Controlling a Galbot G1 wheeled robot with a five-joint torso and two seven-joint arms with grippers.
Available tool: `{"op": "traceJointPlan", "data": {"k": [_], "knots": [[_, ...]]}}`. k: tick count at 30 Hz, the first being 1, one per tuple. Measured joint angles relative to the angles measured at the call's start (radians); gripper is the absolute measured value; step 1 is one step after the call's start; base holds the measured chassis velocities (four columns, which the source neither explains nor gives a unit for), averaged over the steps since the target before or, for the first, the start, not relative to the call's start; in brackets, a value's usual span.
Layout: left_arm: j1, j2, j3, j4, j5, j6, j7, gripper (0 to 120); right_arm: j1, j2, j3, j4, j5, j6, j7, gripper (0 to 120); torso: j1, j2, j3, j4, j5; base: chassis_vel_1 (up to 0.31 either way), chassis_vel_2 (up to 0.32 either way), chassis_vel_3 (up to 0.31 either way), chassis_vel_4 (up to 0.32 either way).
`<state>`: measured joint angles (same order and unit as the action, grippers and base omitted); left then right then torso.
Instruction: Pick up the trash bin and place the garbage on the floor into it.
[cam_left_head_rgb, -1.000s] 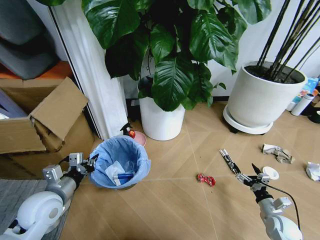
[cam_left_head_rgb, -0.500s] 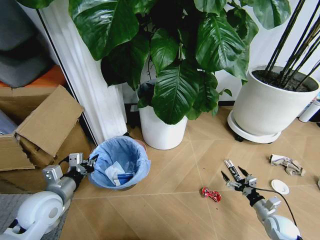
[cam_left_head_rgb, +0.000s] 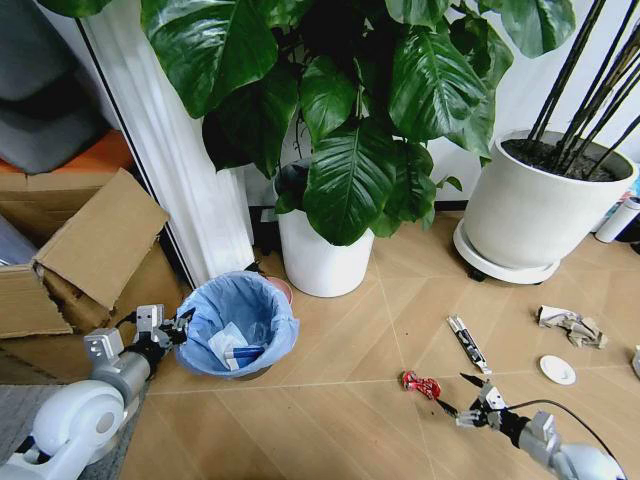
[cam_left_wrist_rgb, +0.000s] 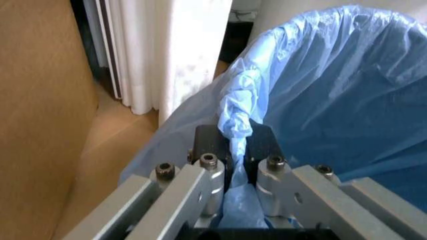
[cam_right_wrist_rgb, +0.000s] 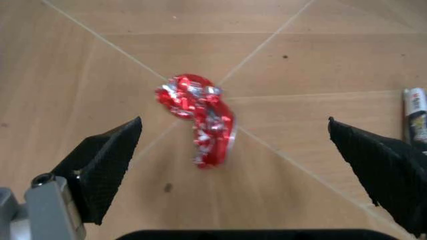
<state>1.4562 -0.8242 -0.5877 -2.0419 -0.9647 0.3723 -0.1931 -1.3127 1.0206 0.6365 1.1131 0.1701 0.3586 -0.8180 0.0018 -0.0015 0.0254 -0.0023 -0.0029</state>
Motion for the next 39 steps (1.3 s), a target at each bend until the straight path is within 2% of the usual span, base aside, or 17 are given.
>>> {"op": "traceJointPlan", "data": {"k": [15,26,29,30,35,37,39], "knots": [[-0.009,0.012,0.002,0.012,-0.007,-0.001,0.000,1,0.141,0.030,-0.042,-0.143,-0.026,0.002,-0.011,100,0.000,0.000,0.000,0.0000,-0.0001,0.000,0.000,0.000,0.000],[-0.019,0.022,-0.002,0.019,-0.019,-0.001,-0.005,1,0.225,0.051,-0.115,-0.226,-0.024,-0.020,-0.032,99,0.000,0.000,0.000,0.0001,-0.0003,0.000,0.000,0.000,0.000],[-0.024,0.024,-0.002,0.025,-0.023,-0.001,-0.006,1,0.252,0.069,-0.140,-0.262,-0.021,-0.034,-0.037,87,0.000,0.000,0.000,0.0001,0.0000,0.000,0.000,0.000,0.000],[-0.024,0.024,-0.002,0.025,-0.023,-0.001,-0.006,1,0.252,0.069,-0.140,-0.262,-0.021,-0.034,-0.037,87,0.000,0.000,0.000,0.0001,0.0000,0.000,0.000,0.000,0.000],[-0.028,0.028,-0.002,0.031,-0.026,0.000,-0.006,1,0.262,0.066,-0.152,-0.277,-0.018,-0.044,-0.036,65,0.000,0.000,0.000,0.0001,-0.0002,0.000,0.000,0.000,0.000],[-0.028,0.028,-0.002,0.031,-0.026,0.000,-0.006,1,0.262,0.063,-0.152,-0.278,-0.018,-0.044,-0.036,64,0.000,0.000,0.000,0.0001,-0.0002,0.000,0.000,0.000,0.000],[-0.027,0.027,-0.001,0.032,-0.026,0.000,-0.006,1,0.262,0.057,-0.151,-0.279,-0.017,-0.045,-0.037,52,0.000,0.000,0.000,0.0000,-0.0004,0.000,0.000,0.000,0.000]]}}
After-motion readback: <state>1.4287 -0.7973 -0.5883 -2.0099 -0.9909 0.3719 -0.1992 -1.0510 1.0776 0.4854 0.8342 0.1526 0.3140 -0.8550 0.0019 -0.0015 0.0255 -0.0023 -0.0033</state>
